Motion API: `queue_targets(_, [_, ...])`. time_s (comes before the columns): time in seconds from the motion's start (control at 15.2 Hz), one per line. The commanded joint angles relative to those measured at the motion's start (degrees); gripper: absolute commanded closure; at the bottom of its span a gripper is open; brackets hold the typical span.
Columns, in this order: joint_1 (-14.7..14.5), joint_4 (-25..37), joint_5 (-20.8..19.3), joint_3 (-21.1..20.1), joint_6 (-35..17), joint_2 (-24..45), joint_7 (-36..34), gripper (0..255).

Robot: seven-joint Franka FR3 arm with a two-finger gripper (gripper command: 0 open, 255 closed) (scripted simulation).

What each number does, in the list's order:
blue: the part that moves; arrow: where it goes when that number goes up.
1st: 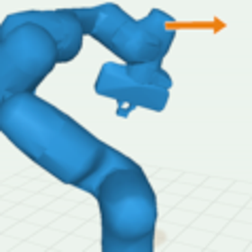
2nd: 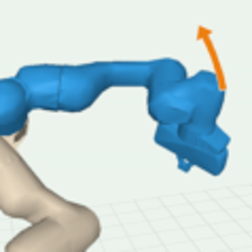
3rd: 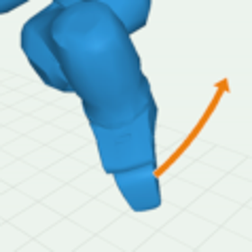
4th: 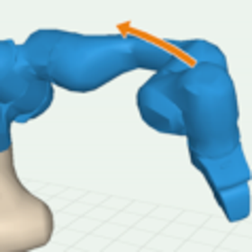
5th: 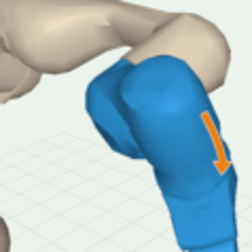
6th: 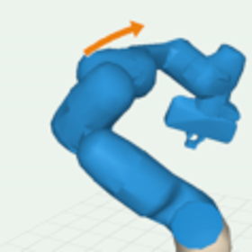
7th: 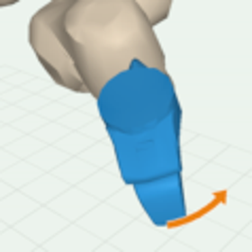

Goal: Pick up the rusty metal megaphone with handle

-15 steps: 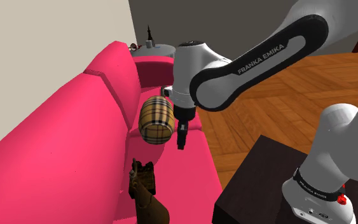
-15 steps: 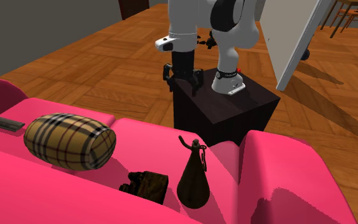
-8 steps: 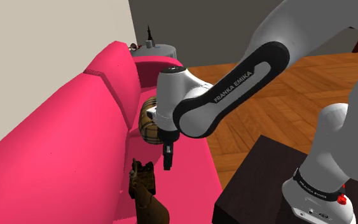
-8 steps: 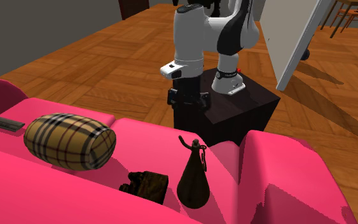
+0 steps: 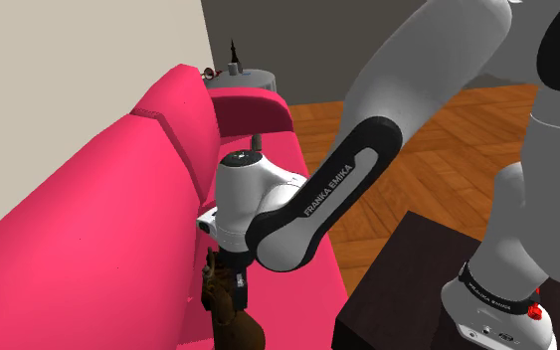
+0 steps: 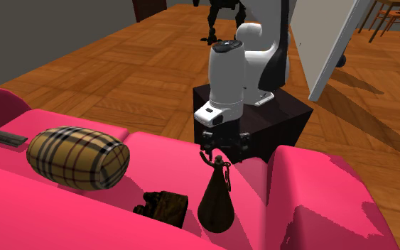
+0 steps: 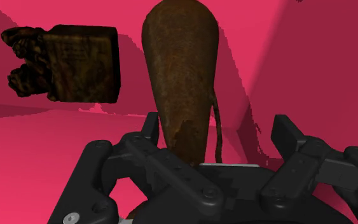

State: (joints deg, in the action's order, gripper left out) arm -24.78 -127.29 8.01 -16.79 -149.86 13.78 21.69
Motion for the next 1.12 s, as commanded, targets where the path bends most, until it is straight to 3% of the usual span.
queue_targets(0.0, [-0.4,0.89,-0.33,-0.3,-1.02,1.75,0.6,0])
queue_targets(0.59, [-1.07,0.59,-1.41,0.39,-6.08,6.61,0.5,0])
queue_targets(0.66, [-1.05,0.61,-1.43,0.42,-6.18,6.74,0.54,255])
queue_targets(1.06, [-1.03,0.55,-1.42,0.41,-6.26,6.77,0.57,255])
